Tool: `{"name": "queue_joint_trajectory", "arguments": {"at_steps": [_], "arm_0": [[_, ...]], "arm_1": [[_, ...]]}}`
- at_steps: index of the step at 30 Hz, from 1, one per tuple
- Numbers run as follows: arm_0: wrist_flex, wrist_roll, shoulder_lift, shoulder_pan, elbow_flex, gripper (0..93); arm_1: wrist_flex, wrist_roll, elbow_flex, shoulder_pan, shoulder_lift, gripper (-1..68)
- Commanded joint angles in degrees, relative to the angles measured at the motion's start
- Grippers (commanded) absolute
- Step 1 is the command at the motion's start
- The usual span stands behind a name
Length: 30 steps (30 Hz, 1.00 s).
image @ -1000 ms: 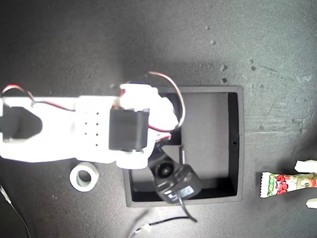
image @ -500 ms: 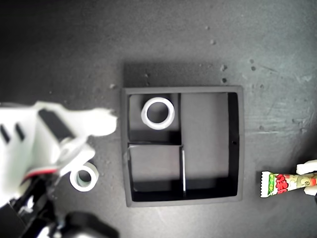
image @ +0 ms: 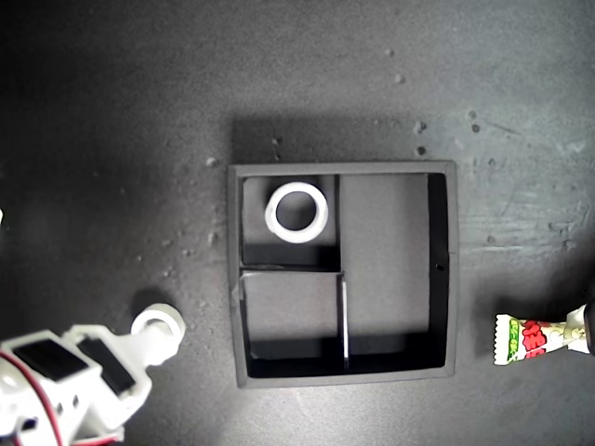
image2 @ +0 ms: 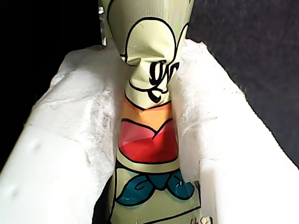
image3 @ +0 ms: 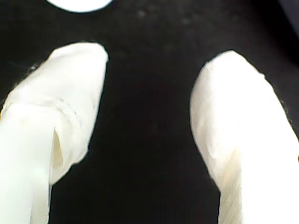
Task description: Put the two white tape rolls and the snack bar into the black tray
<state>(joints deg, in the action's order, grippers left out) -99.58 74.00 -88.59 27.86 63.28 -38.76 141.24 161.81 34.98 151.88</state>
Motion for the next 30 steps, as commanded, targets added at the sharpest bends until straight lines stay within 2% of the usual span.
{"name": "queue_joint_trajectory", "arguments": {"at_steps": [1, 3, 8, 10, 13, 17, 20, 23, 30], "arm_0": [[0.70, 1.14, 2.29, 2.55, -0.97, 14.2], [1.14, 2.11, 4.39, 3.43, 0.09, 14.6], [2.46, 3.60, 12.30, 6.06, -0.18, 15.5], [2.99, 4.31, 15.38, 6.68, -0.18, 15.8], [2.99, 6.33, 18.19, 7.12, 0.53, 16.1], [3.25, 8.70, 19.16, 7.21, 3.52, 16.4], [4.48, 9.84, 18.72, 7.38, 6.06, 16.7], [7.56, 10.02, 17.84, 7.56, 8.61, 16.7], [10.81, 10.81, 17.67, 8.09, 9.32, 16.2]], "arm_1": [[-12.57, 1.49, -10.90, -4.22, 1.05, -0.5], [-17.14, 0.35, -15.21, -7.65, 1.05, -0.5], [-18.72, -4.48, -18.11, -16.17, 1.05, -0.5], [-19.25, -14.15, -20.57, -20.65, 1.05, -0.6], [-18.28, -38.06, -24.08, -26.28, 1.05, -0.6], [-14.33, -70.40, -28.92, -24.87, 0.26, -0.6], [-13.27, -81.65, -30.23, -23.55, 0.18, -0.6], [-12.39, -88.15, -31.64, -21.80, 0.00, -0.6], [-13.54, -88.33, -30.15, -22.32, 0.00, -0.6]]}}
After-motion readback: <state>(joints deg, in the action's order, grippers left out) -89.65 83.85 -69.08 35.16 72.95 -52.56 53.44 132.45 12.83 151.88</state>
